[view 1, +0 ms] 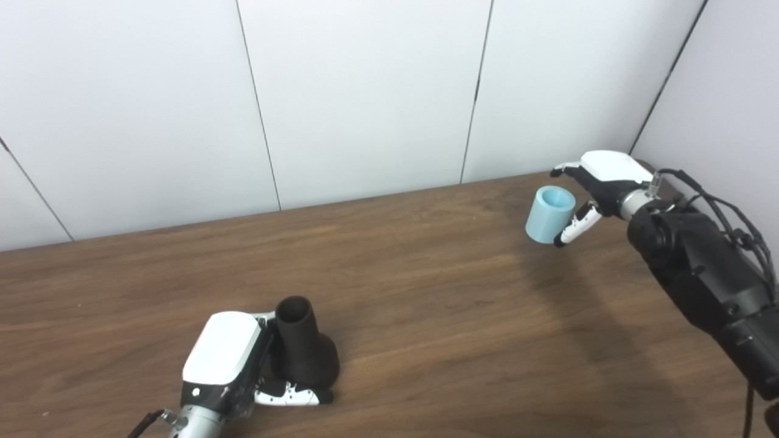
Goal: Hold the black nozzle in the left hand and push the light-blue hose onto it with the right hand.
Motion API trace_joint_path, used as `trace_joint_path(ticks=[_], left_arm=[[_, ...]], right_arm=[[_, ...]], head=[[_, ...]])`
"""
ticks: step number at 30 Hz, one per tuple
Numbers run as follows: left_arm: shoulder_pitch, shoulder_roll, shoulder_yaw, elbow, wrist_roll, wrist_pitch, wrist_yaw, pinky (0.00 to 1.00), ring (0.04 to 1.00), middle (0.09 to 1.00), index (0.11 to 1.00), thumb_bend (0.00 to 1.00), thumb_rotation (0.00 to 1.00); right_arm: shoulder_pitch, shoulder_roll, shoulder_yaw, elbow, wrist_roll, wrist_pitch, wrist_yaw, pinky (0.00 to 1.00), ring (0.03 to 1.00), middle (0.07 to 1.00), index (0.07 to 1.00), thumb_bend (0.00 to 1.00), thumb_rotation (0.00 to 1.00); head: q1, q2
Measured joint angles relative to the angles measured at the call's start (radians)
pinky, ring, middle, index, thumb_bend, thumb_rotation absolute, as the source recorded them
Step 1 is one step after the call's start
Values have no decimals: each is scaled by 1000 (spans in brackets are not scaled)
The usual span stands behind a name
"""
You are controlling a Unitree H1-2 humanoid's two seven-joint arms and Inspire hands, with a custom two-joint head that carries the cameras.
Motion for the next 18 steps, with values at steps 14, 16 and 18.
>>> trace_joint_path(ticks=[14, 16, 18], left_arm=[[10, 1, 11, -17, -2, -1, -23, 342, 418, 412, 525, 516, 0], [10, 1, 12, -18, -2, -1, -27, 346, 422, 413, 526, 516, 0], [10, 1, 12, -18, -2, -1, -27, 340, 414, 411, 525, 516, 0]], right_arm=[[-19, 51, -41, 90, 134, -3, -53, 572, 695, 757, 822, 965, 125], [-19, 54, -39, 90, 140, -4, -55, 540, 668, 732, 823, 965, 126], [-19, 54, -38, 93, 146, -4, -57, 501, 627, 684, 821, 969, 120]], head=[[6, 8], [2, 9], [2, 12]])
